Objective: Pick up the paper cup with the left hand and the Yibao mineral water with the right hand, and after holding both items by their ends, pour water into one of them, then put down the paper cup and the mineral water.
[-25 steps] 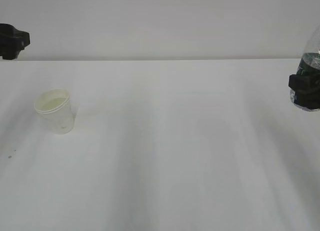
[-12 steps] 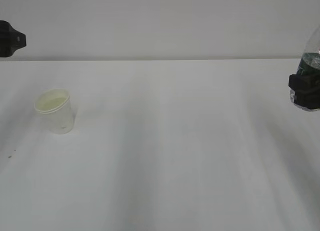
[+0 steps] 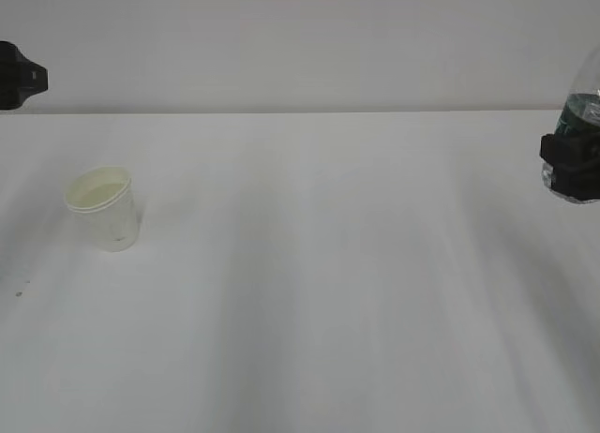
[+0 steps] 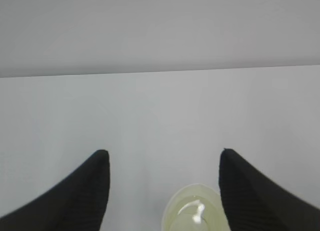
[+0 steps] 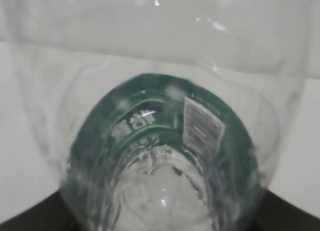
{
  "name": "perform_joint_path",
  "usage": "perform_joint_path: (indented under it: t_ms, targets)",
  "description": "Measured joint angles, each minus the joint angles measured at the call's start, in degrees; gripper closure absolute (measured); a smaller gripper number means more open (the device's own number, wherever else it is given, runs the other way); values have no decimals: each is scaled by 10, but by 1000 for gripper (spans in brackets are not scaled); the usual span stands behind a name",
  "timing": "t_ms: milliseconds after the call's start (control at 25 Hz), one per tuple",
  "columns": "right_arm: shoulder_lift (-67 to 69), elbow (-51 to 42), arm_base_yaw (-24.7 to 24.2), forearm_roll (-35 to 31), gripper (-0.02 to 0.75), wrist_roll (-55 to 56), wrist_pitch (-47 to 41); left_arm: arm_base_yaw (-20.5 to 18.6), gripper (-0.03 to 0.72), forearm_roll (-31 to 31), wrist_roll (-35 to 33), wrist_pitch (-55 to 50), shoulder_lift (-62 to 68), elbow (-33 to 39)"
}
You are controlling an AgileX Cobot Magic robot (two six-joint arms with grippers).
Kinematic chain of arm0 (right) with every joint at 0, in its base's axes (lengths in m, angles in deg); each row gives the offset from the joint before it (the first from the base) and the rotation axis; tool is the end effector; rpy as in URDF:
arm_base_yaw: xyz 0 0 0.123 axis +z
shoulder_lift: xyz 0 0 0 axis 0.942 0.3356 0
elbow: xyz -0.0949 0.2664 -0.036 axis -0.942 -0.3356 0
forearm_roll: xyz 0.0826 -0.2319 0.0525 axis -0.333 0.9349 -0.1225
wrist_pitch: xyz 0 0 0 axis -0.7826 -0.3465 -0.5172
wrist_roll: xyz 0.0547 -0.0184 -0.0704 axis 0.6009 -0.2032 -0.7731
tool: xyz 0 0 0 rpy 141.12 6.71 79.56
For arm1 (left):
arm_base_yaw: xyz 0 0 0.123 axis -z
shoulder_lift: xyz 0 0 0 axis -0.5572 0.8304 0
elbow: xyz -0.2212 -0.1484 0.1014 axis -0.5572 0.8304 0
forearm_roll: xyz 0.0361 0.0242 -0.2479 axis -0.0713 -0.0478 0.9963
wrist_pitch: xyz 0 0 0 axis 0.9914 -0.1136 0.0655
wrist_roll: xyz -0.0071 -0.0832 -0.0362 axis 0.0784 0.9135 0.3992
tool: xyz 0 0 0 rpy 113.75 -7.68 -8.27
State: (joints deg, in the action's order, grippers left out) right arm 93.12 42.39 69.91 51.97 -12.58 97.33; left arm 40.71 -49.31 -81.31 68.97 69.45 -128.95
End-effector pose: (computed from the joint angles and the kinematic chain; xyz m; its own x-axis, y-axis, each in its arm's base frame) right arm 0.2603 0.0111 0.2182 -0.3342 -0.1121 -0.9358 -0.1679 0.9841 -0.0579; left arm 0.3164 -0.0381 0.2793 -0.4470 -0.0306 -0.8940 0.0821 0.9938 -0.0750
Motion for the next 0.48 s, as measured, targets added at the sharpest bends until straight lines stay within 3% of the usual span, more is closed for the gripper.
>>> perform_joint_path:
  t_ms: [480]
  targets:
    - [53, 0, 0, 0, 337, 0, 60, 0, 206, 0, 0, -29, 0, 0]
